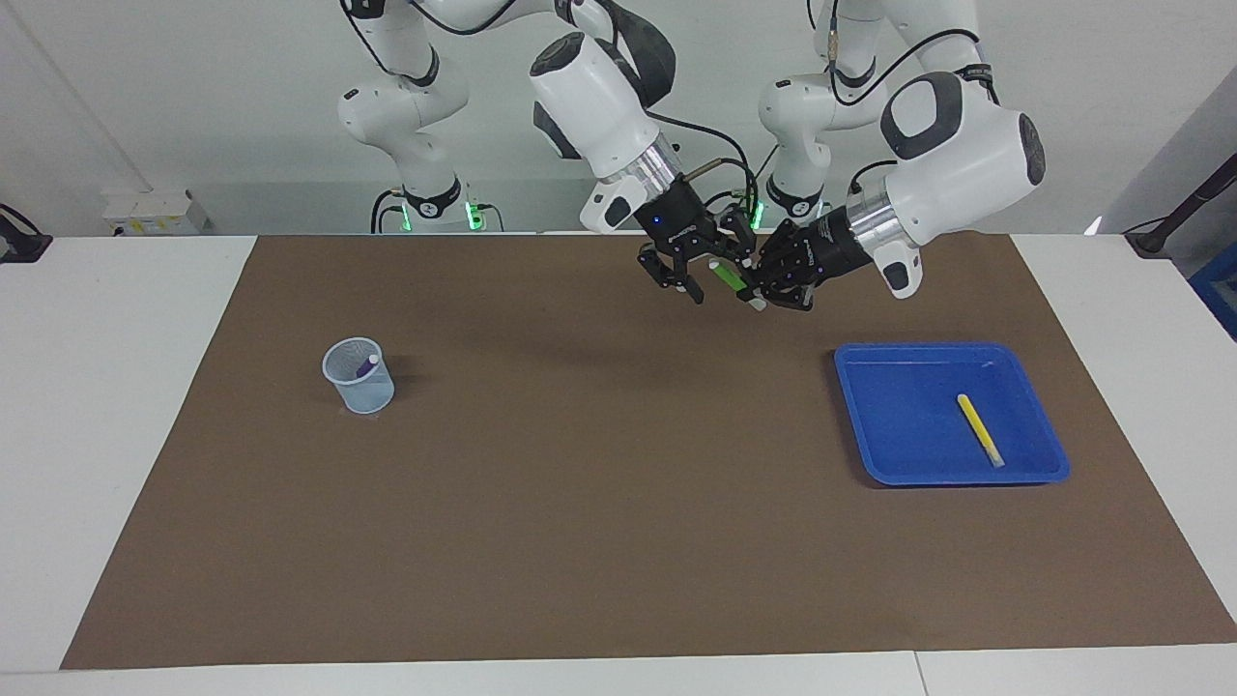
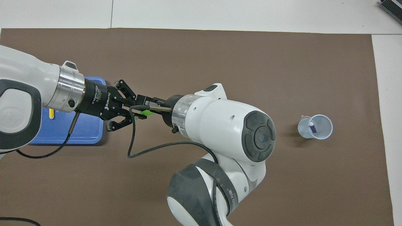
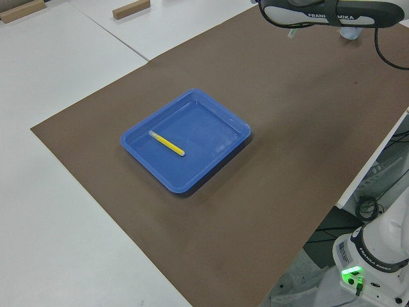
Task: Transfer and insert pens with both arms
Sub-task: 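Open the left gripper while the right gripper pulls the green pen away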
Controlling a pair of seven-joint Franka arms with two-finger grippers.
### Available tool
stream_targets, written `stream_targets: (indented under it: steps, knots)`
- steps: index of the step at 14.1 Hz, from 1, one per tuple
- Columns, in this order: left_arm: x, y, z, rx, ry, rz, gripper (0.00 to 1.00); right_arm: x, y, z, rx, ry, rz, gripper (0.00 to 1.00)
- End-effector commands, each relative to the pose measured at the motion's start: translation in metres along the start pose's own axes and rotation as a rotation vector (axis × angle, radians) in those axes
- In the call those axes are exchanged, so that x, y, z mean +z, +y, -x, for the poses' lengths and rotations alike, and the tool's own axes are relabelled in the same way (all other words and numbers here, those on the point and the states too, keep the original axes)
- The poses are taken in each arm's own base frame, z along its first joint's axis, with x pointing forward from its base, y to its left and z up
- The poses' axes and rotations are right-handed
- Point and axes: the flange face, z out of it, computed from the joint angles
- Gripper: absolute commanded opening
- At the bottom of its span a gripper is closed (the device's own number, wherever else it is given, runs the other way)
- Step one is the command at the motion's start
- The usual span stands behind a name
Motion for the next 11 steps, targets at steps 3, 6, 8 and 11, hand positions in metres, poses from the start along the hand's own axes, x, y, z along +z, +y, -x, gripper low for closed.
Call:
stream_targets:
  steps: [3,6,8,11]
  knots:
    - [-0.003,-0.010,0.003,-0.014,-0.011,-0.002,0.00,-0.001,0.000,0.002,-0.010,-0.010,0.008,0.47]
    - [-0.002,-0.010,0.002,-0.015,-0.011,-0.006,0.00,0.001,-0.005,0.010,-0.019,-0.024,0.009,0.46]
    - [-0.002,-0.010,0.002,-0.015,-0.011,-0.008,0.00,0.001,-0.005,0.013,-0.020,-0.040,0.020,0.46]
    - [-0.002,-0.010,0.002,-0.016,-0.012,-0.008,0.00,0.001,-0.004,0.014,-0.028,-0.050,0.027,0.46]
